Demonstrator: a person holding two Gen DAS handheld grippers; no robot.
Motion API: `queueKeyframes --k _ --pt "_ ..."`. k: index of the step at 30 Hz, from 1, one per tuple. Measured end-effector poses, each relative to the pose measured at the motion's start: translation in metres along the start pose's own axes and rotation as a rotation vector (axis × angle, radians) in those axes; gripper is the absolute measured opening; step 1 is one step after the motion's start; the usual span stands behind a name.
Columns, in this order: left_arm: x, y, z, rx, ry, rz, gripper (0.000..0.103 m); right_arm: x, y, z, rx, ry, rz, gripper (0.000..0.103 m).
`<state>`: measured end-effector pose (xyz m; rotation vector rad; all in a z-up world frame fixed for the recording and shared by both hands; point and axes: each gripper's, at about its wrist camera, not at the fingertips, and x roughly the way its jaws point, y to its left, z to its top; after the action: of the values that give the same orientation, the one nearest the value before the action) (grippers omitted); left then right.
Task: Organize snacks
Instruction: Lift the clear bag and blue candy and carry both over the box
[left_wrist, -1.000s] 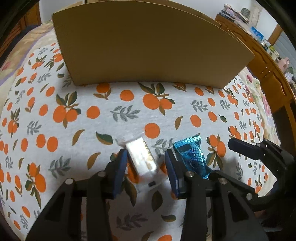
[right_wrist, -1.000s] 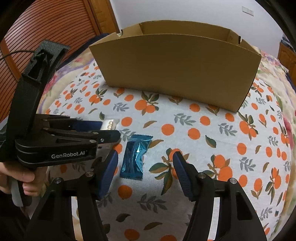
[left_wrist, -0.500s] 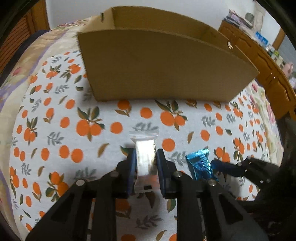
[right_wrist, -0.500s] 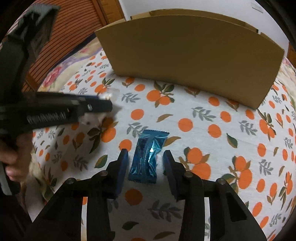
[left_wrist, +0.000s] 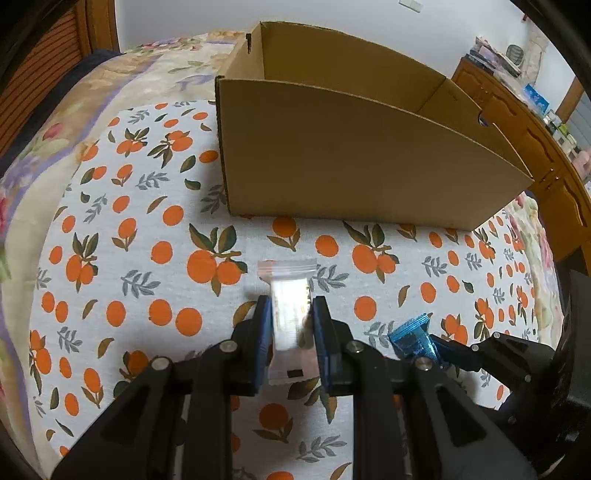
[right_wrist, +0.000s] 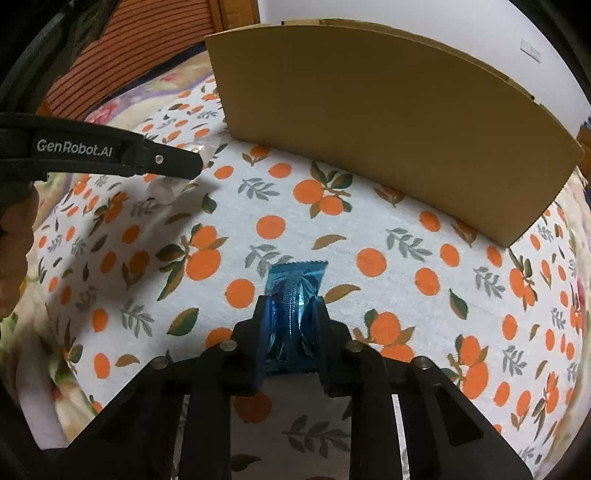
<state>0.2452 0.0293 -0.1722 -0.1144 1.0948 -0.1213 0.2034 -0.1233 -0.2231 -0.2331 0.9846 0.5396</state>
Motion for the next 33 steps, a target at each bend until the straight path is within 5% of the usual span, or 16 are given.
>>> queueKeyframes --k 19,33 --pt "-0.069 -0.036 0.029 0.112 -0.161 -0.086 0.02 -0.078 -0.04 0.031 0.104 -0.182 0.019 0.02" --pt "-0.093 -0.05 0.031 0.223 -0.243 -0.017 0.02 -0.118 -0.064 0.037 0.122 -0.264 -0.015 0.02"
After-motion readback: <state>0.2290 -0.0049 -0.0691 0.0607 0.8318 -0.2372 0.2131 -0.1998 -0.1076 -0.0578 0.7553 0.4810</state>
